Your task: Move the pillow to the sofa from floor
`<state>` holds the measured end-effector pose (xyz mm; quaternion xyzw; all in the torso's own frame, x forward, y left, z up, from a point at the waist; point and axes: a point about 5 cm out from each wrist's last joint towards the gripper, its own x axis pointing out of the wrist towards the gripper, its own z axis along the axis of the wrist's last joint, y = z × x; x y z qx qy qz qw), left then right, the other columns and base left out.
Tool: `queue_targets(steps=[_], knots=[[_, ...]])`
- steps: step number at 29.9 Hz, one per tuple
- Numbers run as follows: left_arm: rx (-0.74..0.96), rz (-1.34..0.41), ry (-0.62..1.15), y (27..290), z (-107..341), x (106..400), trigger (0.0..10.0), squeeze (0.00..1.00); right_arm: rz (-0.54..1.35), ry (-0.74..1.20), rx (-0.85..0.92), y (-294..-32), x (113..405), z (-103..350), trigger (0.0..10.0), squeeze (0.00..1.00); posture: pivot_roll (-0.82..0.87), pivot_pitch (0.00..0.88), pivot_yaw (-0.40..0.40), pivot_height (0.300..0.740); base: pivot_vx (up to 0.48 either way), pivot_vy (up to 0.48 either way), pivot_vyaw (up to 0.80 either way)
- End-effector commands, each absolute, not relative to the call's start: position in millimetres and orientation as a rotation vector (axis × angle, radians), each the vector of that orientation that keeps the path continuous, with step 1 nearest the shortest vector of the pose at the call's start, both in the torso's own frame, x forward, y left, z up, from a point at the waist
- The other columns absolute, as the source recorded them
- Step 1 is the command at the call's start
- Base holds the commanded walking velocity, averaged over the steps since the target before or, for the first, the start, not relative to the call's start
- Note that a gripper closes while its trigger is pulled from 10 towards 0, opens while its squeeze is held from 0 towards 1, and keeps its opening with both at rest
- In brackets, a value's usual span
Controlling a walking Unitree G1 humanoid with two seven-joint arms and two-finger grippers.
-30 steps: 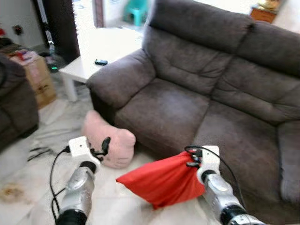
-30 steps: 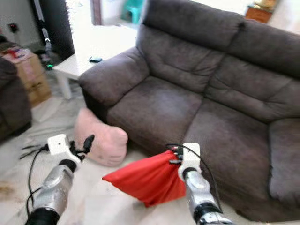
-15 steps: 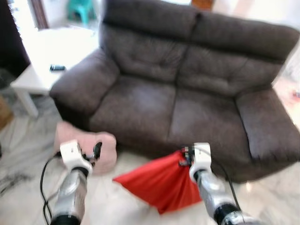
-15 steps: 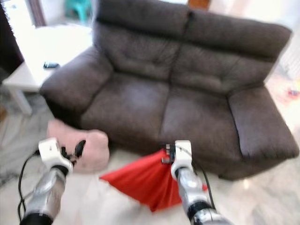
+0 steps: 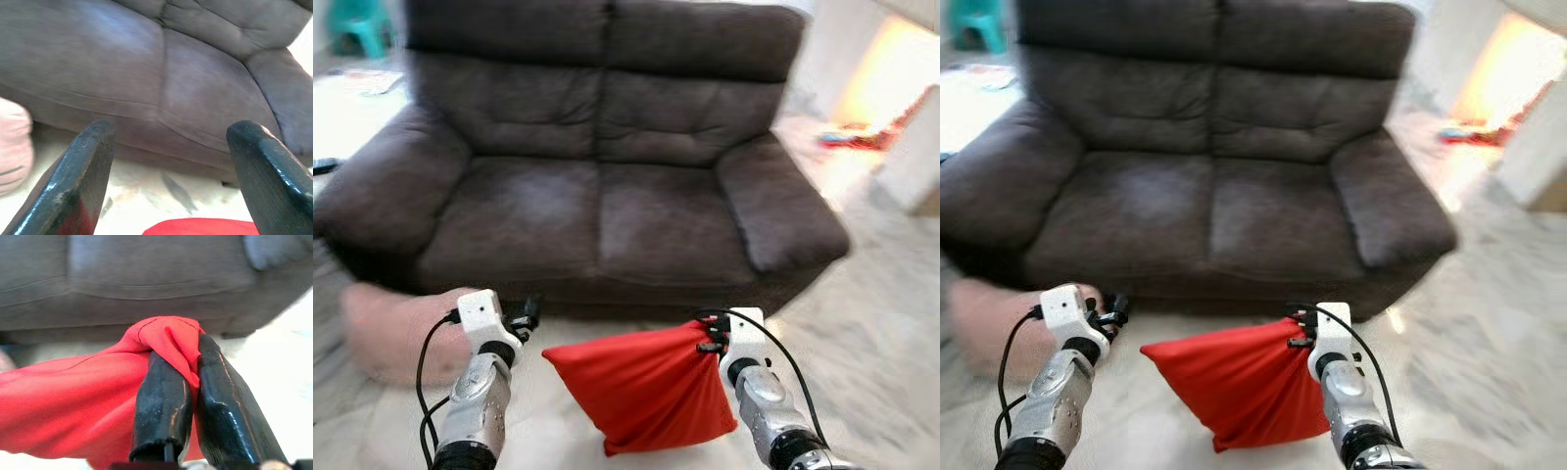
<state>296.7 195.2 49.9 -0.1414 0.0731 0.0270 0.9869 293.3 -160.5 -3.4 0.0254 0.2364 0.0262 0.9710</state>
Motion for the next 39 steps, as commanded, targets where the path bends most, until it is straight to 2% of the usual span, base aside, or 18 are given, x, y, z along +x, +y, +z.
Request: queue_targets(steps=[1, 13, 20, 26, 34, 39], knots=[[-0.256, 0.046, 0.156, 197, 49, 297, 10.0, 0.00, 0.034, 0.343, 0.054, -164, 313, 22, 10.0, 0.00, 0.15, 0.000, -0.105, 0.740, 0.000, 0.000, -0.78], [-0.247, 0.039, 0.165, 198, 48, 297, 10.0, 0.00, 0.039, 0.337, 0.062, -164, 312, 22, 10.0, 0.00, 0.15, 0.000, -0.107, 0.740, 0.000, 0.000, -0.76], [-0.246, 0.041, 0.167, 199, 49, 297, 10.0, 0.00, 0.070, 0.284, 0.077, -161, 321, 35, 10.0, 0.00, 0.15, 0.000, -0.118, 0.740, 0.000, 0.000, 0.00], [-0.249, 0.034, 0.164, 199, 50, 297, 10.0, 0.00, 0.119, 0.230, 0.167, -153, 328, 47, 10.0, 0.00, 0.15, 0.000, -0.119, 0.740, 0.000, 0.000, 0.00], [-0.272, -0.092, 0.232, 196, 42, 289, 10.0, 0.00, 0.188, 0.219, 0.303, -151, 327, 52, 10.0, 0.00, 0.14, 0.000, -0.117, 0.740, 0.000, 0.000, 0.00], [-0.439, -0.045, 0.233, 200, 40, 287, 10.0, 0.00, 0.270, 0.247, 0.353, -147, 318, 47, 10.0, 0.00, 0.14, 0.000, -0.117, 0.740, 0.000, 0.000, 0.00]])
